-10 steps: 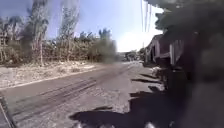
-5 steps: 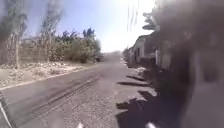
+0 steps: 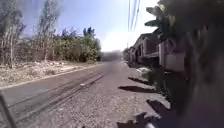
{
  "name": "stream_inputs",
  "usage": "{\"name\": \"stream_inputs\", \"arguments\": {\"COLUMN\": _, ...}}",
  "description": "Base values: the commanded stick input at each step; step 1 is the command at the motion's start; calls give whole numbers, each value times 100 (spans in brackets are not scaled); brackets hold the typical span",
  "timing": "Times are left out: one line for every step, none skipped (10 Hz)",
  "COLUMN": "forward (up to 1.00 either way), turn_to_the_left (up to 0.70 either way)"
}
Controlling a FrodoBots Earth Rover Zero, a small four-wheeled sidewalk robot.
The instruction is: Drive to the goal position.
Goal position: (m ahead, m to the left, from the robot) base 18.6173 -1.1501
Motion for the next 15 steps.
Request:
{"name": "stream_inputs", "arguments": {"forward": 100, "turn_to_the_left": 0}}
{"name": "stream_inputs", "arguments": {"forward": 100, "turn_to_the_left": 0}}
{"name": "stream_inputs", "arguments": {"forward": 100, "turn_to_the_left": 0}}
{"name": "stream_inputs", "arguments": {"forward": 100, "turn_to_the_left": 0}}
{"name": "stream_inputs", "arguments": {"forward": 100, "turn_to_the_left": 0}}
{"name": "stream_inputs", "arguments": {"forward": 100, "turn_to_the_left": 0}}
{"name": "stream_inputs", "arguments": {"forward": 100, "turn_to_the_left": 0}}
{"name": "stream_inputs", "arguments": {"forward": 100, "turn_to_the_left": 0}}
{"name": "stream_inputs", "arguments": {"forward": 100, "turn_to_the_left": 0}}
{"name": "stream_inputs", "arguments": {"forward": 100, "turn_to_the_left": 0}}
{"name": "stream_inputs", "arguments": {"forward": 100, "turn_to_the_left": 0}}
{"name": "stream_inputs", "arguments": {"forward": 100, "turn_to_the_left": 0}}
{"name": "stream_inputs", "arguments": {"forward": 100, "turn_to_the_left": 0}}
{"name": "stream_inputs", "arguments": {"forward": 100, "turn_to_the_left": 0}}
{"name": "stream_inputs", "arguments": {"forward": 100, "turn_to_the_left": 0}}
